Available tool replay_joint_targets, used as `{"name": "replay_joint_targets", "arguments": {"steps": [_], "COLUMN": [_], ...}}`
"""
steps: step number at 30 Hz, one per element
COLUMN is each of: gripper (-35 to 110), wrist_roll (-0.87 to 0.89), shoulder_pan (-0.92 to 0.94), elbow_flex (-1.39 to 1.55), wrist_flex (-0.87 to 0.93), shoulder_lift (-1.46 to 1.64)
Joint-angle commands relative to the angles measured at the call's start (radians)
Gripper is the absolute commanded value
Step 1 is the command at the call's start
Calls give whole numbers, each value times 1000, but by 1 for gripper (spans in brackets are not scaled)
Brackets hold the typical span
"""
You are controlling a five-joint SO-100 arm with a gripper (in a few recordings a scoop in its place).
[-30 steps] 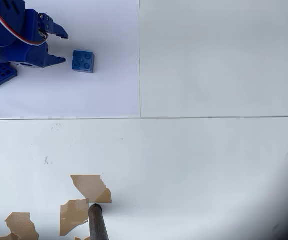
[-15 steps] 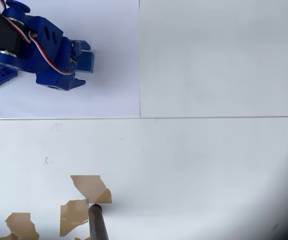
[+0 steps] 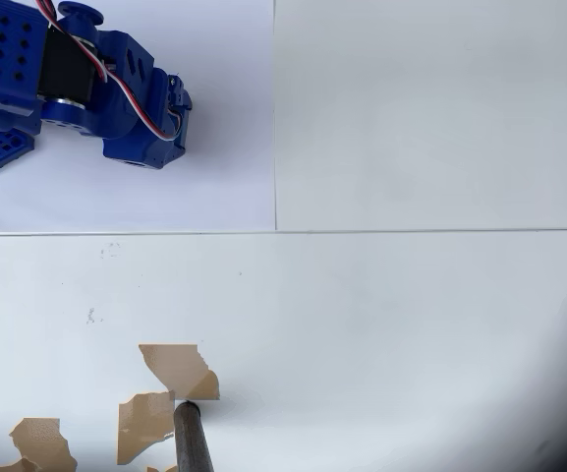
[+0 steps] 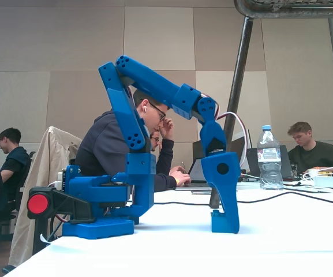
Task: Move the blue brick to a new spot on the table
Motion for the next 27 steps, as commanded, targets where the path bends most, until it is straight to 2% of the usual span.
{"name": "replay_joint_targets", "arguments": {"steps": [1,8,27], "gripper": [0,0,0], "wrist_roll": [44,107,241], "shoulder_pan": [-14,-3,-110], "elbow_flex": [-84,-359,-1605], "wrist_flex": [54,201,681], "shoulder_lift": [-15,-147,-819]}}
